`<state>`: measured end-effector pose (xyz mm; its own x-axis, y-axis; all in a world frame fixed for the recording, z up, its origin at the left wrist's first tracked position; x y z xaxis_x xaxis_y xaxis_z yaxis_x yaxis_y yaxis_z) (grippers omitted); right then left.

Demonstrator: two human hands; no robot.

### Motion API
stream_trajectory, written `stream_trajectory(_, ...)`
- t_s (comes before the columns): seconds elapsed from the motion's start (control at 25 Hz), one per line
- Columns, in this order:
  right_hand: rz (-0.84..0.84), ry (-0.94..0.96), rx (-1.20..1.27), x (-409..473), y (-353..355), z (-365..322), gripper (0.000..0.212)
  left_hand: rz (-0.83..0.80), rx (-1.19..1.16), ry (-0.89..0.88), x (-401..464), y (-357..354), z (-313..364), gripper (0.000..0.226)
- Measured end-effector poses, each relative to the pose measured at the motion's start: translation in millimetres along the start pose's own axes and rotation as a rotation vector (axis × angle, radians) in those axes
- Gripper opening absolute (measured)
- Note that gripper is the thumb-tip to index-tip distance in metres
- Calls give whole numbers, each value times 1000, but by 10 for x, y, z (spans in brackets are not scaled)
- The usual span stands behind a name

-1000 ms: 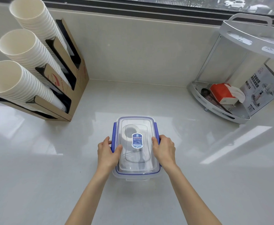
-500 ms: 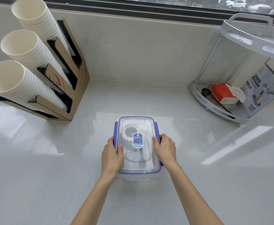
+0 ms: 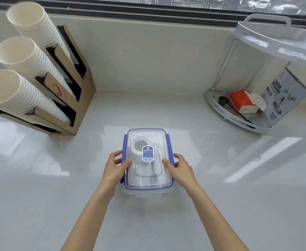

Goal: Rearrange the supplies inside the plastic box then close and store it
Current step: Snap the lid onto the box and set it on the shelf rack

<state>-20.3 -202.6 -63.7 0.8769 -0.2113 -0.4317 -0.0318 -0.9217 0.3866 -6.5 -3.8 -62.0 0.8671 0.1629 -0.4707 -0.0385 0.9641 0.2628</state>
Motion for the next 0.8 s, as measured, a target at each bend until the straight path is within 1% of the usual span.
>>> stream_trajectory(0.12, -8, 31, 38, -47, 110, 31, 48, -12, -1, -1, -40, -69, 0, 45)
stream_trajectory(0.28, 76, 93, 81, -78, 385, 18, 36, -36, -38, -57, -117, -244, 149, 43)
stream_trajectory(0.4, 140, 159, 104, -108, 675, -67, 32, -57, -39, -103, -168, -411, 366, 45)
stream_trajectory(0.64, 219, 277, 149, -123, 1473, -439, 35, -82, -76, -259, -362, -809, 1086, 45)
stream_trajectory(0.8, 260, 366, 179, -82, 2024, -769, 31, -149, -199, -340, -548, -1056, 1620, 41)
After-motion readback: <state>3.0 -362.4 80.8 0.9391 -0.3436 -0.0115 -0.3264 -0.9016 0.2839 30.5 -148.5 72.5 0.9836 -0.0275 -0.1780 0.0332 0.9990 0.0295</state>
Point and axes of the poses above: each hand's wrist, its own x-axis towards the middle knuckle, its own y-axis out of the back of the hand, z = x × y, the point moved 4 cm from there along x, towards the middle knuckle, and after that the axes turned 5 degrees about x, right-handed, at the moved point
